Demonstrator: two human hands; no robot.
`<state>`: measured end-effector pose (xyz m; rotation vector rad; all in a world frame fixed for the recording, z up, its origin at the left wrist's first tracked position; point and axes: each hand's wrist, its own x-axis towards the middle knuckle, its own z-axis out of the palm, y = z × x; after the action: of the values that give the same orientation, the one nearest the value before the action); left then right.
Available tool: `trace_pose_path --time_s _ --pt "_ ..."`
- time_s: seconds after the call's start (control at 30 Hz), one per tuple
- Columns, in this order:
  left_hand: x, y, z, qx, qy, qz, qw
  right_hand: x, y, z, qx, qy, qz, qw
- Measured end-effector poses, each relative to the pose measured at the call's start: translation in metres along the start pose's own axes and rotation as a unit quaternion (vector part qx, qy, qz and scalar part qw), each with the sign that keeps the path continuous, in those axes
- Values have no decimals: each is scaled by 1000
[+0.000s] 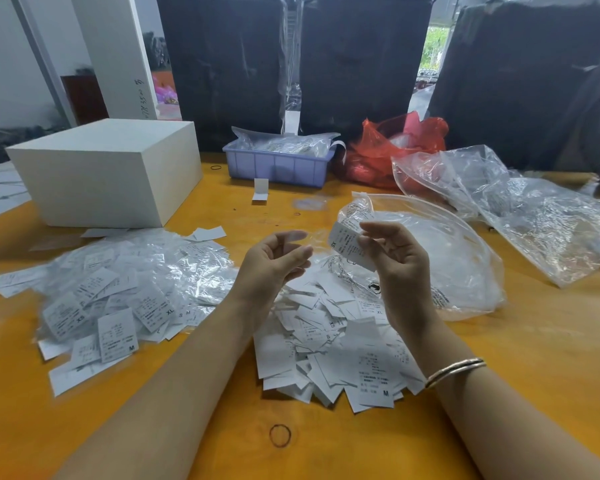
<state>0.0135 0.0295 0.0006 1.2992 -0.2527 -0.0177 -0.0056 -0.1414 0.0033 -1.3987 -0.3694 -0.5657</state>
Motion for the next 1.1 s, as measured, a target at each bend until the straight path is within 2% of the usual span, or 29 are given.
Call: trace_pose_path --time_s 0.2,0.4,0.5,0.6,0.83,0.97,1.1 --pt "0 0 -3 3 -8 1 1000 6 -7 -4 43 34 -26 998" --pt "0 0 -3 -2 -10 -5 1000 -1 2 -5 -95 -46 -20 994" --pt "0 0 -3 11 -17 -16 1000 0 2 -6 -102 -69 16 992" --pt "0 -1 -2 24 -24 -28 999 -1 2 -4 -62 -92 80 991" --pt "-1 1 -3 26 -23 -29 999 2 2 -11 -8 -96 148 984" --pt "0 1 -2 32 -24 -23 999 2 5 -12 -27 -118 166 979" --pt "0 0 -2 90 -56 -31 994 2 4 -9 -68 -131 156 977"
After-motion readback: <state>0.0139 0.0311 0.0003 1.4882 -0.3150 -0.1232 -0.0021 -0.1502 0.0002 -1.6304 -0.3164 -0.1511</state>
